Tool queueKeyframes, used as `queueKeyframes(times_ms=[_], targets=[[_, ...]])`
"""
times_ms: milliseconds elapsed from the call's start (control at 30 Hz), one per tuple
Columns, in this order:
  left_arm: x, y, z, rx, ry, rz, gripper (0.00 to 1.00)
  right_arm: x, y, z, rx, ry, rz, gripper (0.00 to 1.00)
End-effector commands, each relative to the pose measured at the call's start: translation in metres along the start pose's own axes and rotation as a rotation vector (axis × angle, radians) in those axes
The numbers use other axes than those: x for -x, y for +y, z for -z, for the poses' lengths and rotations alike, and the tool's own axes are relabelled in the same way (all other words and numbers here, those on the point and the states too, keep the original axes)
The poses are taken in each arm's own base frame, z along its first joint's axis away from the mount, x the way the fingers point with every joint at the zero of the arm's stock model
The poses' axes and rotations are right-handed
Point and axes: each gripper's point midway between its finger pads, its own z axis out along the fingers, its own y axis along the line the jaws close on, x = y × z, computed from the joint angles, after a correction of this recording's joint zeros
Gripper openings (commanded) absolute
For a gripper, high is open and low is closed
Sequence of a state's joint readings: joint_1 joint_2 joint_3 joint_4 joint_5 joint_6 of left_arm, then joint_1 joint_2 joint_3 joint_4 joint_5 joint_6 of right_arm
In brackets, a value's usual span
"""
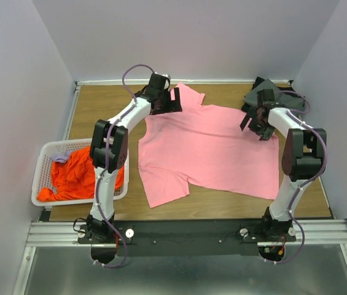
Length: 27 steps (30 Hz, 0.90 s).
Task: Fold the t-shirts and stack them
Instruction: Flatten the tshirt out
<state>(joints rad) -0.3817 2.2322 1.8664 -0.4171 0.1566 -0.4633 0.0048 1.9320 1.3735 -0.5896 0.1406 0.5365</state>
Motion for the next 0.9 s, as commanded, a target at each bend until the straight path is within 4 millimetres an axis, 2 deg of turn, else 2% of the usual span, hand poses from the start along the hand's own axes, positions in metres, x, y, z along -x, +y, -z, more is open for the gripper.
queueKeyframes(times_ms=[0,67,100,133,167,200,267,300,333,433,600,867], targets=[[0.03,-0.017,0.06,0.014,-0.103,-0.026,0.98,0.005,0.021,0.041,0.077,-0.052,0.061,0.94],[0.006,-0.006,0.066,0.059,-0.067,-0.024,0.98,-0.009,0.029,0.047,0.089,-0.035,0.091,0.94],[-0.017,0.001,0.067,0.08,-0.026,-0.021,0.98,-0.022,0.032,0.049,0.093,-0.019,0.114,0.94],[-0.029,0.004,0.067,0.093,-0.008,-0.017,0.98,-0.029,0.033,0.049,0.095,-0.008,0.114,0.94],[-0.04,0.007,0.067,0.101,0.007,-0.015,0.98,-0.037,0.034,0.049,0.097,0.006,0.118,0.94],[-0.063,0.012,0.066,0.108,0.038,-0.018,0.98,-0.048,0.033,0.048,0.097,0.027,0.126,0.94],[-0.084,0.017,0.065,0.113,0.061,-0.003,0.98,-0.06,0.033,0.047,0.1,0.053,0.121,0.94],[-0.102,0.021,0.065,0.115,0.087,0.002,0.98,-0.067,0.029,0.046,0.091,0.068,0.123,0.94],[-0.109,0.023,0.065,0.119,0.095,0.01,0.98,-0.072,0.028,0.045,0.089,0.075,0.13,0.94],[-0.125,0.024,0.067,0.118,0.105,0.027,0.98,-0.083,0.021,0.043,0.073,0.093,0.138,0.94],[-0.134,0.03,0.058,0.131,0.12,0.027,0.98,-0.099,0.009,0.03,0.028,0.137,0.143,0.94],[-0.139,0.039,0.036,0.162,0.159,0.003,0.98,-0.101,0.0,0.009,-0.048,0.157,0.159,0.94]])
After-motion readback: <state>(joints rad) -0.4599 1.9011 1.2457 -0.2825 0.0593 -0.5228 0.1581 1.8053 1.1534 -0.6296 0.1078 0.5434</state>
